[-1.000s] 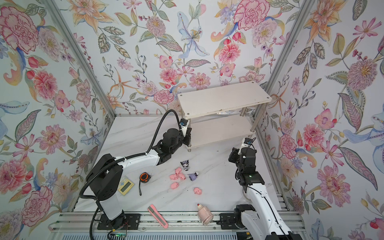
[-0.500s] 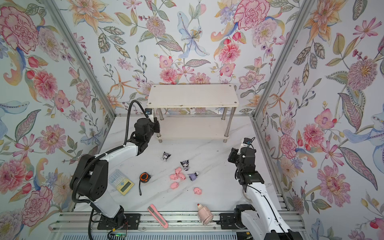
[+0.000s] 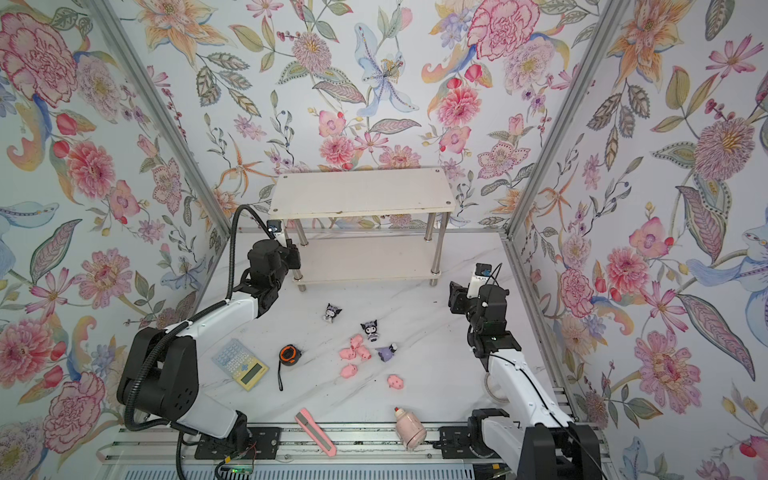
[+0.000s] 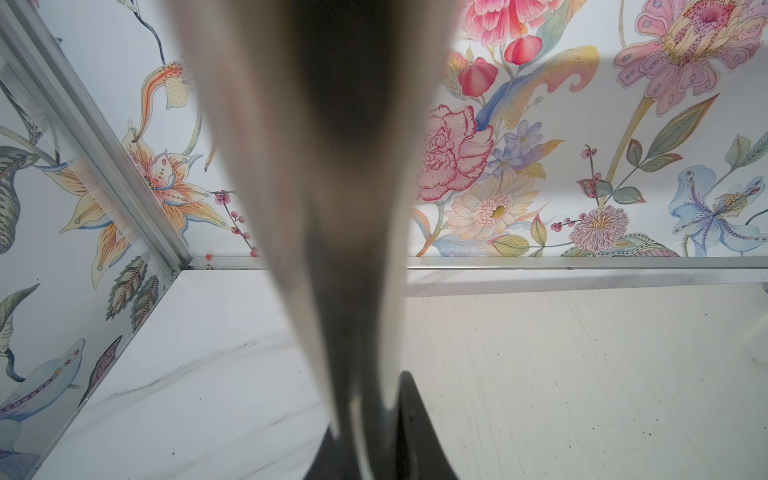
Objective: Place and organize the plastic toys onto the shelf
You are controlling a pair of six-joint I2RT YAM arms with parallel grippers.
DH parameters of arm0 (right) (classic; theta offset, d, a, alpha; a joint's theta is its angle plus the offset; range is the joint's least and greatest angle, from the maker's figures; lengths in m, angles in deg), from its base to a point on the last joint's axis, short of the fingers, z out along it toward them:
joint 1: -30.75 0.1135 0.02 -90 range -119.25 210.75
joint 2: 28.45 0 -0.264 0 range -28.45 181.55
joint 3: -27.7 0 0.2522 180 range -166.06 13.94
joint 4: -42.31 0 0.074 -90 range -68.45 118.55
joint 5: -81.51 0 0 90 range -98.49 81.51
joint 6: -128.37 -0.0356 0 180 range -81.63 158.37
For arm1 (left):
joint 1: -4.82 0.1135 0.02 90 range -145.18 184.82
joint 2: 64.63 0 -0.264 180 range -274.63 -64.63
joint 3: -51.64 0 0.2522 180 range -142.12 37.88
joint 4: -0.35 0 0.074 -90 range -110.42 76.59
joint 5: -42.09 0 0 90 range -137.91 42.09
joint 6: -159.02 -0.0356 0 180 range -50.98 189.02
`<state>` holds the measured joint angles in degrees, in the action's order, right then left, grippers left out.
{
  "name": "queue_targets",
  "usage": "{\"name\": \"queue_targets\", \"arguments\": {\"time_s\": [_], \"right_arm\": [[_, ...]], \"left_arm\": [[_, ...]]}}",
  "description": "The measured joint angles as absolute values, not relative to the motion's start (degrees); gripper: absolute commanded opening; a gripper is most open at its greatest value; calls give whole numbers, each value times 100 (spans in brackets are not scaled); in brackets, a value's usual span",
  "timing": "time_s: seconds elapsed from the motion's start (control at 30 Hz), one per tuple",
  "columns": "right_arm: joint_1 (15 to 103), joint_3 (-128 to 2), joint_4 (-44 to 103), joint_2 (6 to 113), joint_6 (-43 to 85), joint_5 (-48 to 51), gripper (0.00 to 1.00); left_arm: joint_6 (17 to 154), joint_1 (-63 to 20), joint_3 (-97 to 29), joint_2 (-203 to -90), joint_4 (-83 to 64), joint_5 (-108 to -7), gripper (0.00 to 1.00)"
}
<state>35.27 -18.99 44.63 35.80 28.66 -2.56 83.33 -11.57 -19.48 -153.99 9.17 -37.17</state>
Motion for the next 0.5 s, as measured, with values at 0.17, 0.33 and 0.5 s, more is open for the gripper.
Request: {"name": "queue_targets", "arguments": {"time_s": [0.17, 0.33, 0.5], "right_arm": [[3684, -2755, 4961, 4664, 3167, 39, 63], [3830, -3398, 5396, 5429, 3386, 164, 60], [3815, -3717, 5763, 5984, 3506, 157, 47]], "left_arm": [[8339, -1157, -1948, -15399, 913, -3719, 10], [8339, -1157, -1926, -15399, 926, -3717, 11], [8339, -1157, -1913, -15397, 937, -3717, 10]]}}
